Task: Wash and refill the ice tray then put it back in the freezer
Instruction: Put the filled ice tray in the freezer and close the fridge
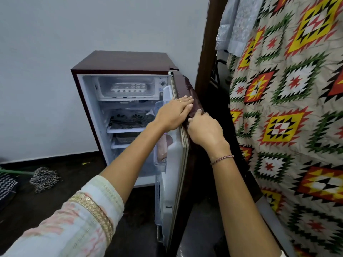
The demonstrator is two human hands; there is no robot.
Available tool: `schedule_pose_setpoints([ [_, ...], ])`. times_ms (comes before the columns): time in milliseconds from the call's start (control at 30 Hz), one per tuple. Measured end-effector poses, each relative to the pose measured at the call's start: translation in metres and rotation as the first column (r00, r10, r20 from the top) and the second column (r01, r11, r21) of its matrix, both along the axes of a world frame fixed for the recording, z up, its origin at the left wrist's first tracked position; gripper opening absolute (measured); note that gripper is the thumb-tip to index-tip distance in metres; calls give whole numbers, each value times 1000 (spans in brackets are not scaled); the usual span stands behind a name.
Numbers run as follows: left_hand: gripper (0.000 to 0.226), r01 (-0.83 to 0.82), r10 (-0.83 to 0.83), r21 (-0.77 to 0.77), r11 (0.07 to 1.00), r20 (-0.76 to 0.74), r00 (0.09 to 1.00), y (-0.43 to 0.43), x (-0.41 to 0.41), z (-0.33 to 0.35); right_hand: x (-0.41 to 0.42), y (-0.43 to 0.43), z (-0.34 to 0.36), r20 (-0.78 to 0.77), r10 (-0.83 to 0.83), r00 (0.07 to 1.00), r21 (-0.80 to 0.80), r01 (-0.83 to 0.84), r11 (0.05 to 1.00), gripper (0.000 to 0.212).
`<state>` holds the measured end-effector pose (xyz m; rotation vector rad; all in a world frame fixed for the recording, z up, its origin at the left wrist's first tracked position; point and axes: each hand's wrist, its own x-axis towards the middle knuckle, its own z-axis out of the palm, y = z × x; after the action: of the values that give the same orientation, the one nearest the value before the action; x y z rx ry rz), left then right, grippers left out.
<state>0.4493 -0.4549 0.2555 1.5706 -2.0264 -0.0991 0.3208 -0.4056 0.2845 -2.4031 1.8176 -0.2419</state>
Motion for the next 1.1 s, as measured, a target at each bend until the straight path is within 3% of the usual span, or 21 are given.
schedule_pose_setpoints([
  [167, 49, -87, 63, 134, 987, 179, 982, 14, 38, 14, 25, 15, 1, 27, 155, 987, -3, -155, 988, 49],
  [533, 56, -334, 177, 280, 900, 466, 867, 28, 102, 37, 117, 42, -36, 382, 246, 891, -98, -225, 969, 48],
  [700, 56, -377, 201, 283, 882, 498, 844, 27, 129, 41, 162, 50, -60, 519, 271, 811, -244, -163, 956, 45],
  [867, 59, -410, 241, 282, 867, 482, 842, 20, 163, 34, 195, 47, -81, 620, 318, 717, -261, -194, 946, 51],
  [1100, 60, -409, 253, 271, 872, 465, 848, 14, 201, 35, 236, 23, -109, 507, 386, 771, -322, -246, 914, 68],
])
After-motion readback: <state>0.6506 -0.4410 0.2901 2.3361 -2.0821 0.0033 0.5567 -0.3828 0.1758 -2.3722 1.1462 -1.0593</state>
